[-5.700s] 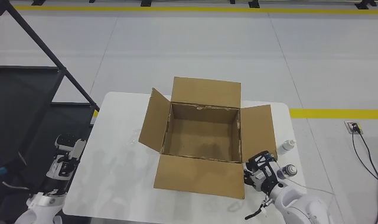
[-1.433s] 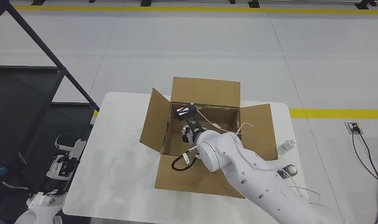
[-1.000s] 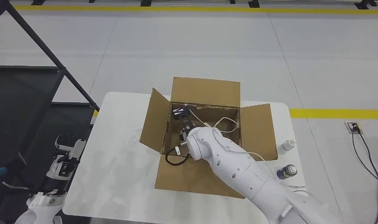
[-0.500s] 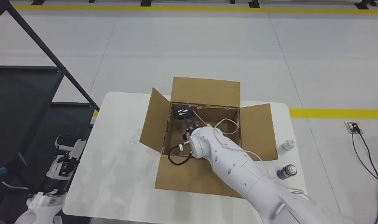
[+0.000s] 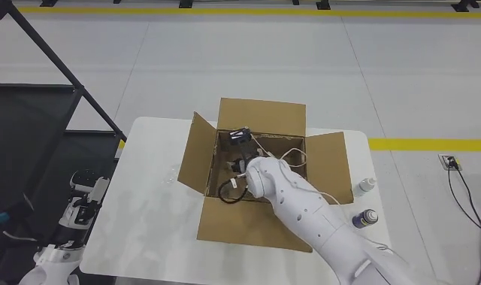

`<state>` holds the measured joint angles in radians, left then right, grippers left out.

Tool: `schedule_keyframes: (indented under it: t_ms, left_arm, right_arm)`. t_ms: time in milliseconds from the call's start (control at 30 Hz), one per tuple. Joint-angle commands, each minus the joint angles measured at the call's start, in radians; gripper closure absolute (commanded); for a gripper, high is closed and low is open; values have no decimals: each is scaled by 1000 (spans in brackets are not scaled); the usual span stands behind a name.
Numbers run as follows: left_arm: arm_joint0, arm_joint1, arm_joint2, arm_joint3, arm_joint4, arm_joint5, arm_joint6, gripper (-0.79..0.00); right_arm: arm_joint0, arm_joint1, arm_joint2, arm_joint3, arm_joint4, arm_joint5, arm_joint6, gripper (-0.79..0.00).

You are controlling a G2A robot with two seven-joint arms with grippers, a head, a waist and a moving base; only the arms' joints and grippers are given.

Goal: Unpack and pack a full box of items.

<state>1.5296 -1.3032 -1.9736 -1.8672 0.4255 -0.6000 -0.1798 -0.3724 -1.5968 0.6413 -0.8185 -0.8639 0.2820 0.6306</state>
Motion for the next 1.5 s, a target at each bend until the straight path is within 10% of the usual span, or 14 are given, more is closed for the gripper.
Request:
schedule_keyframes:
  t_ms: [0, 367, 633, 933, 1333, 1367, 1467]
  left_arm:
    - [0, 0, 0, 0, 0, 0, 0, -785]
    - [0, 0, 0, 0, 0, 0, 0, -785]
    - [0, 0, 0, 0, 0, 0, 0, -785]
    - [0, 0, 0, 0, 0, 0, 0, -785]
    - [0, 0, 0, 0, 0, 0, 0, -785]
    - [0, 0, 0, 0, 0, 0, 0, -785]
    - [0, 0, 0, 0, 0, 0, 0, -785]
  right_arm:
    - [-30, 25, 37, -84, -31, 1, 16, -757]
    - [-541, 219, 431, -925, -395, -60, 196, -785]
    - [-981, 283, 888, -1320, -348, -179, 95, -785]
    - [-1212, 305, 1276, -1218, -72, -372, 28, -785]
    - [-1069, 337, 1213, -949, -184, -474, 228, -785]
    - [-1047, 340, 1204, -924, -195, -476, 258, -760]
    - [-990, 346, 1185, -867, -214, -476, 303, -114]
